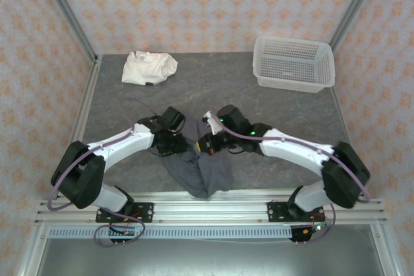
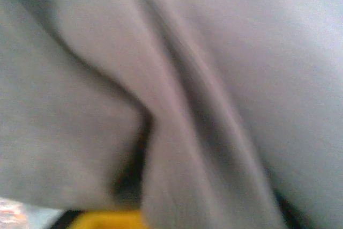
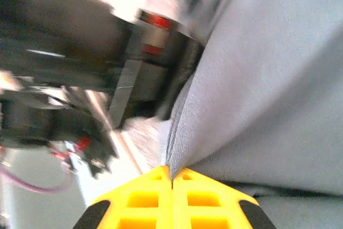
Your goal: Fold the inside-out t-shirt
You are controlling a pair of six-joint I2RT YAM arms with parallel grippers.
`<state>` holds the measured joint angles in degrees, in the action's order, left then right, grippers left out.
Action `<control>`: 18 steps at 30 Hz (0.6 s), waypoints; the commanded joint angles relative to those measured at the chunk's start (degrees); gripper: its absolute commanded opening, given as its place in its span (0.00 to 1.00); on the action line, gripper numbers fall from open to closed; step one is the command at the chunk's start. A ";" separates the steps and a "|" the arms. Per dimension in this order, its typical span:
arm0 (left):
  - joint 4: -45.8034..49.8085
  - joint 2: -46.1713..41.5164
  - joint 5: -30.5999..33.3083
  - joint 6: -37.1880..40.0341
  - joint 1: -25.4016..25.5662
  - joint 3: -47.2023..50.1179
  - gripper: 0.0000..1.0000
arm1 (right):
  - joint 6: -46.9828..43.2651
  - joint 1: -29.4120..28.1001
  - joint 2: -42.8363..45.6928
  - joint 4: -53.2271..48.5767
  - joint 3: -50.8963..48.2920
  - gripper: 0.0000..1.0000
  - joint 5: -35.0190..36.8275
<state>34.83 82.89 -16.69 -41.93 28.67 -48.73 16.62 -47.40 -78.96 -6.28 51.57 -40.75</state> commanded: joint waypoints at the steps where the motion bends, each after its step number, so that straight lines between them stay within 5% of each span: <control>1: 0.16 -3.51 2.68 1.17 -6.51 -0.85 0.00 | 8.63 2.44 8.47 14.63 -2.00 0.00 -4.32; 5: 4.29 -7.39 4.47 4.80 -12.69 -5.93 0.04 | 13.81 5.52 16.80 23.80 -6.86 0.00 2.02; 9: 4.23 -14.93 2.71 7.03 -14.14 -8.20 0.59 | 16.51 6.18 19.02 29.84 -10.43 0.00 11.44; 11: 2.83 -21.91 1.93 6.07 -13.75 -7.47 0.67 | 17.51 6.24 18.48 32.24 -11.22 0.00 13.59; 13: 0.54 -28.03 0.41 5.19 -10.37 -6.23 0.67 | 18.14 6.25 17.58 33.78 -11.40 0.00 14.25; 18: -0.38 -30.02 4.30 8.69 9.37 -4.24 0.66 | 19.19 6.20 13.94 35.81 -9.74 0.00 13.05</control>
<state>34.61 50.59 -14.63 -35.99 31.59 -55.11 34.15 -41.41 -63.88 23.27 40.32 -28.71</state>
